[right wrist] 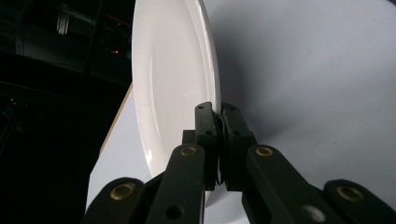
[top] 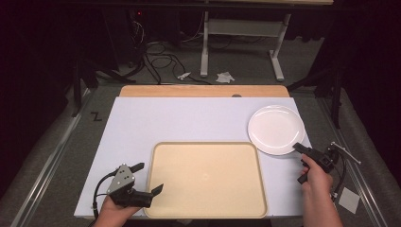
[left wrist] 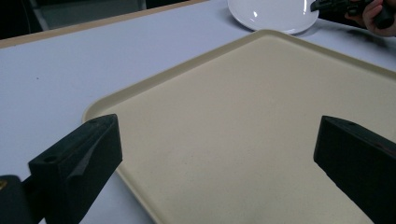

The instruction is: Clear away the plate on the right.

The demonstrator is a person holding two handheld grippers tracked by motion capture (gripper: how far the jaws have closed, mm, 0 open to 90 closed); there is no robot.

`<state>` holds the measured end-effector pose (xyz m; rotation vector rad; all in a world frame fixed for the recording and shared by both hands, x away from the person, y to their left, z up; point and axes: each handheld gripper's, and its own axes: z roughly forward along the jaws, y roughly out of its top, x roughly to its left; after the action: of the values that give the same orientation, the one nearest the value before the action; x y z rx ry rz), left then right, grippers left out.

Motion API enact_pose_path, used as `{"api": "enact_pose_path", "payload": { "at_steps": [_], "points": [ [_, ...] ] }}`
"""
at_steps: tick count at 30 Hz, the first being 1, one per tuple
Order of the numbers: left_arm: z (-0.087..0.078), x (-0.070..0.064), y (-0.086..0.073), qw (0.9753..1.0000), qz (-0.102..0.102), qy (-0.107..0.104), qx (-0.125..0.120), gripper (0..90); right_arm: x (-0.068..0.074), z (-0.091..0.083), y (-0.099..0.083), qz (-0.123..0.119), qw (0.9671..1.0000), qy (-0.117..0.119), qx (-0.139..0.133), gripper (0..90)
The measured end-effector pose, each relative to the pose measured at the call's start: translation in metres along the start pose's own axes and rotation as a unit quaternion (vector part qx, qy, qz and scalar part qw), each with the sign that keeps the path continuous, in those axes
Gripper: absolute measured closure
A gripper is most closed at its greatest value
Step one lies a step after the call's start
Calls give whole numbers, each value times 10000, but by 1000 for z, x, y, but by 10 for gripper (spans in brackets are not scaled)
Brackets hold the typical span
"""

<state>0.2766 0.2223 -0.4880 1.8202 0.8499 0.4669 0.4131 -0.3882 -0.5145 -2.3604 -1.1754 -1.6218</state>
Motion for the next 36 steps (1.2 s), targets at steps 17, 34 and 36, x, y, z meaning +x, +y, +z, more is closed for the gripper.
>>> {"api": "enact_pose_path", "payload": {
  "at_steps": [17, 34, 36],
  "points": [
    [-1, 0, 1, 10000, 17, -8, -23, 18, -8, -14, 4, 140, 9997, 31, -179, 890],
    [2, -1, 5, 9999, 52, -76, -91, 18, 0, -26, 2, 29, 9992, 285, -264, 889],
    [3, -1, 6, 9999, 43, -87, -113, 19, 1, -27, 1, -43, 9992, 320, -250, 889]
  ]
}}
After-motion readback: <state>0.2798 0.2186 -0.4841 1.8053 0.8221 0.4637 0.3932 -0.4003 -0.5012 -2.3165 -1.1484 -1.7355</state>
